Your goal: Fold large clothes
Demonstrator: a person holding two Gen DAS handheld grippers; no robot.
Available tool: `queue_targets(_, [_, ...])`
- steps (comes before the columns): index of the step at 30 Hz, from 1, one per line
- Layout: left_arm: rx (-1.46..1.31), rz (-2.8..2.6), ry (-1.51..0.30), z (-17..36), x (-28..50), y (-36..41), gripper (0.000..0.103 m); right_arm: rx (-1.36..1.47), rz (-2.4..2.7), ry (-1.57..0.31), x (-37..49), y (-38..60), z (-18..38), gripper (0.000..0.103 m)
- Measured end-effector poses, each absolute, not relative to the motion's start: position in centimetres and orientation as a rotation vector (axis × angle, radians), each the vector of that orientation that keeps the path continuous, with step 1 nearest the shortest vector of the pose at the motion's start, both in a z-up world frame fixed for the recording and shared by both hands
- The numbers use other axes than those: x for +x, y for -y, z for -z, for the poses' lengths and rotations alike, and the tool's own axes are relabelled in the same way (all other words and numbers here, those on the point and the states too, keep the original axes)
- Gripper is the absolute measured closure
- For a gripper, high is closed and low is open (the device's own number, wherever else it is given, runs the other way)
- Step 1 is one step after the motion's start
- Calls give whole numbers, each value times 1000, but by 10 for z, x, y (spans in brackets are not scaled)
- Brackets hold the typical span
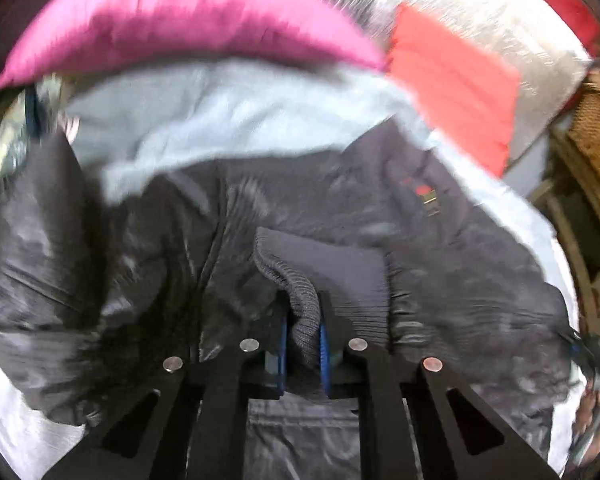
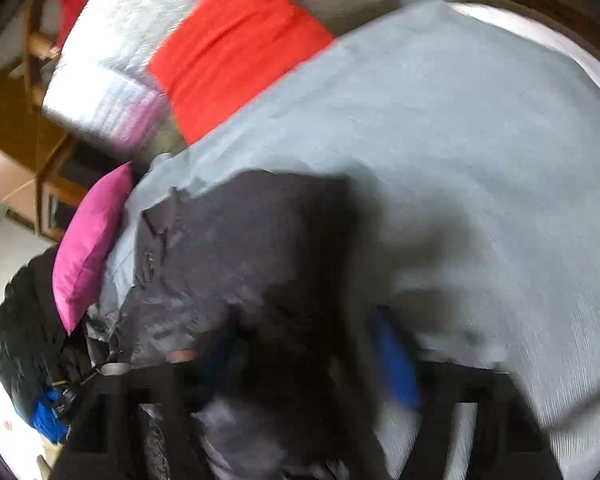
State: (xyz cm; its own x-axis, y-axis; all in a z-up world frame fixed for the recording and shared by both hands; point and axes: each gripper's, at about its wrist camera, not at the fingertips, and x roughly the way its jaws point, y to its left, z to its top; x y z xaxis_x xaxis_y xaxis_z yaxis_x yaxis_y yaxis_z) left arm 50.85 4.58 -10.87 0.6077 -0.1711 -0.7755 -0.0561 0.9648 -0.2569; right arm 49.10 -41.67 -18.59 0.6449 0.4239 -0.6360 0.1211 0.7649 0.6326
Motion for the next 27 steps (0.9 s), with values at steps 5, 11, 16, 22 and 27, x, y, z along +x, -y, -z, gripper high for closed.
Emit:
queue_targets(5, [-259, 59, -931, 131, 504, -56, 90, 476, -132, -767, 496, 405, 139, 93])
queue_targets(11, [-201, 39, -944, 155, 508, -48, 89, 560, -141, -829, 503, 409, 183, 68])
queue_targets(16, [-220, 61, -930, 158, 500, -59, 86, 731, -139, -730, 466, 426, 176, 18])
queue_targets(22, [-183, 51, -920, 160, 499, -56, 84, 590, -219, -866, 460, 374, 184, 60])
queue_targets(27, [-151, 59, -895, 163, 499, -54, 83, 315, -174, -821, 457, 351, 167, 83])
